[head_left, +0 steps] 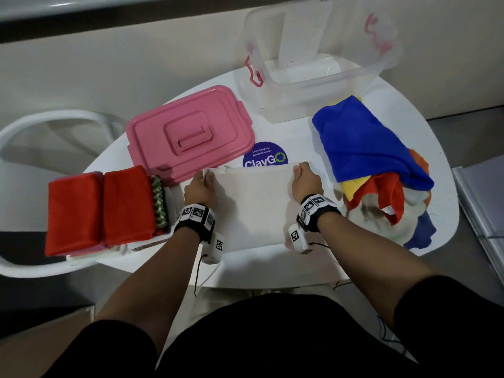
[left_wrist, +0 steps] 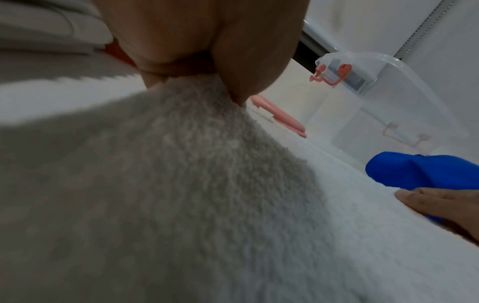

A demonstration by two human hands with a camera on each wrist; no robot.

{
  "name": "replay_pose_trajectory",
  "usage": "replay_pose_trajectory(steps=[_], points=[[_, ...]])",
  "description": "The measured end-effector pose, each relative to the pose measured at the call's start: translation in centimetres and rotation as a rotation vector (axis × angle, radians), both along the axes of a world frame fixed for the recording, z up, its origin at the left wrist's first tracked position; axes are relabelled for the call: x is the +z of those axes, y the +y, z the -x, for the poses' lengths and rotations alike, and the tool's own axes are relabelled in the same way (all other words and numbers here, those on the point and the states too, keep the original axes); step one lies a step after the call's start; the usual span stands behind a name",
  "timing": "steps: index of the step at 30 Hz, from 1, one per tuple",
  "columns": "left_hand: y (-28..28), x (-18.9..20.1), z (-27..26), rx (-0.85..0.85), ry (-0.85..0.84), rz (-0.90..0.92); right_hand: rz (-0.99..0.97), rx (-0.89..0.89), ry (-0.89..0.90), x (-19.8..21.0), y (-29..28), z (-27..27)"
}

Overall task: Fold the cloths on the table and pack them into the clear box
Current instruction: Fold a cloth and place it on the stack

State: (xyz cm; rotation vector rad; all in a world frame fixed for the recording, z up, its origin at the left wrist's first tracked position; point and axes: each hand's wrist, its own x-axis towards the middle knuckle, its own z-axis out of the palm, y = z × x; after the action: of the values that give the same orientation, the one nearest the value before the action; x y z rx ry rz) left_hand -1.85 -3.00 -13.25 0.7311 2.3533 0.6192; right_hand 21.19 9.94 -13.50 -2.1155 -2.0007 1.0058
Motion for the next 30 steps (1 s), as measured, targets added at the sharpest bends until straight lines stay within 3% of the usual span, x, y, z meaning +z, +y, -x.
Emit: replay_pose_trajectory(steps=[6, 8, 10, 11, 14, 16, 20, 26, 28, 30], points=[[-0.4, 1.2, -1.3, 0.118, 0.078, -0.033, -0.159, 0.012, -0.102, 0.9, -0.9, 0.2], [-1.8, 2.1, -2.0, 0.036, 0.292, -0.114, -0.337, 0.014, -0.097, 1.4, -1.9, -0.8], [-3.2, 2.8, -3.0, -0.098, 0.439, -0.171, -0.493, 0.164, -0.081, 1.7, -3.4, -2.2], [-4.0, 3.0, -3.7, -0.194, 0.429, -0.176, -0.512, 0.282, -0.028, 1.3, -4.5, -3.0], [-7.0, 2.4, -5.7, -0.605, 0.162, -0.058, -0.383, 0.63, 0.122, -0.1, -8.8, -6.1], [-9.4, 1.2, -6.2, -0.823, -0.006, 0.114, -0.257, 0.67, 0.117, -0.3, -10.6, -7.9], [-11.4, 0.3, -6.0, -0.822, -0.08, 0.191, 0.038, 0.608, -0.097, 1.7, -11.6, -9.2], [-12.6, 0.6, -7.0, -0.885, 0.053, 0.207, 0.139, 0.75, -0.269, 2.3, -13.1, -9.5], [-13.5, 0.7, -7.3, -0.886, 0.136, 0.157, 0.103, 0.776, -0.267, 2.5, -13.2, -10.2], [-14.3, 1.0, -7.4, -0.92, 0.202, 0.082, -0.102, 0.842, -0.237, 2.6, -13.5, -11.0]])
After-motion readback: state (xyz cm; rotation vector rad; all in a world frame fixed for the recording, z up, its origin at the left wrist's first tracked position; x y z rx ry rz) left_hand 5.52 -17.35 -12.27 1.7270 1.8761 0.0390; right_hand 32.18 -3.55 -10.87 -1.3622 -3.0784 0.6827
